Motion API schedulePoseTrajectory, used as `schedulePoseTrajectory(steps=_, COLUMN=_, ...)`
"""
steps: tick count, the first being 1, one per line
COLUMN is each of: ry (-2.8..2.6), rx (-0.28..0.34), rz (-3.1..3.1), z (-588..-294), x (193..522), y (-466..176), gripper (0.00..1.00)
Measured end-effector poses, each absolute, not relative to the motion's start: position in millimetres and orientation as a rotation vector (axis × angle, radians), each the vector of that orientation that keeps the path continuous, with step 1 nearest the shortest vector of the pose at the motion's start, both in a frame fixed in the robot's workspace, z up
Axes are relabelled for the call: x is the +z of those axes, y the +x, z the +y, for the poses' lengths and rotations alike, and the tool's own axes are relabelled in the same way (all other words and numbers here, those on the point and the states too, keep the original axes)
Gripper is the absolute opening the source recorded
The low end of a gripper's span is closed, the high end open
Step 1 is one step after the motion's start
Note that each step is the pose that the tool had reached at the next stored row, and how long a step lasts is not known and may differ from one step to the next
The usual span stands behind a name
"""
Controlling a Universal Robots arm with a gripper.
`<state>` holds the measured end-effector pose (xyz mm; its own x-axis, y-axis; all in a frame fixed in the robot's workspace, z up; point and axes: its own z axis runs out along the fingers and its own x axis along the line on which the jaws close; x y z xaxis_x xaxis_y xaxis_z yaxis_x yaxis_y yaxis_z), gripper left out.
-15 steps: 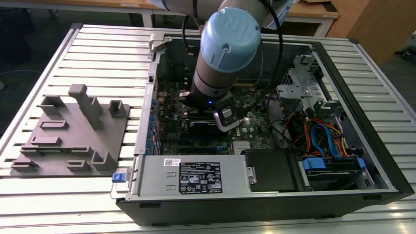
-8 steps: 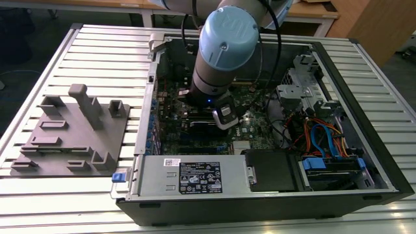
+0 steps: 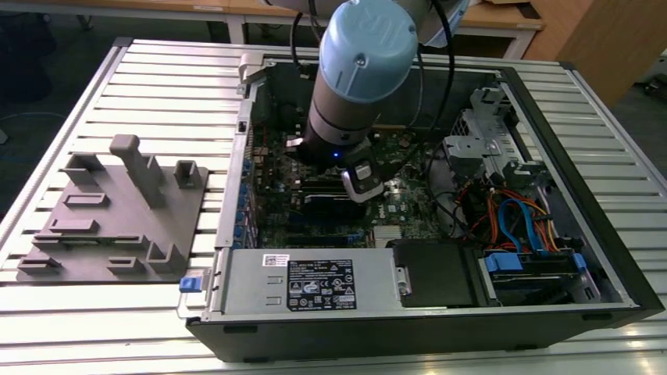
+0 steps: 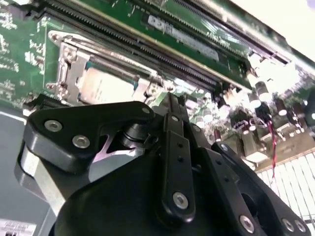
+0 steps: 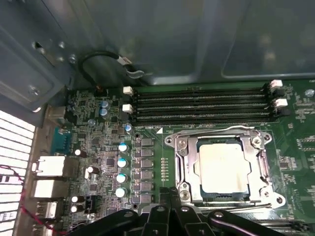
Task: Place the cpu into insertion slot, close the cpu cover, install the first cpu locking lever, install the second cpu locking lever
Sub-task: 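Install the second cpu locking lever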
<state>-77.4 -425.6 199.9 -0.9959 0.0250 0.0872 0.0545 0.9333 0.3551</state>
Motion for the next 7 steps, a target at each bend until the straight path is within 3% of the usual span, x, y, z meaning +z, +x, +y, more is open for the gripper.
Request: schedulePoseTrajectory(steps=7, ry=-0.062, rx=-0.556, rz=-3.009, z=-425.6, x=202.7, y=-77.4, gripper=0.1)
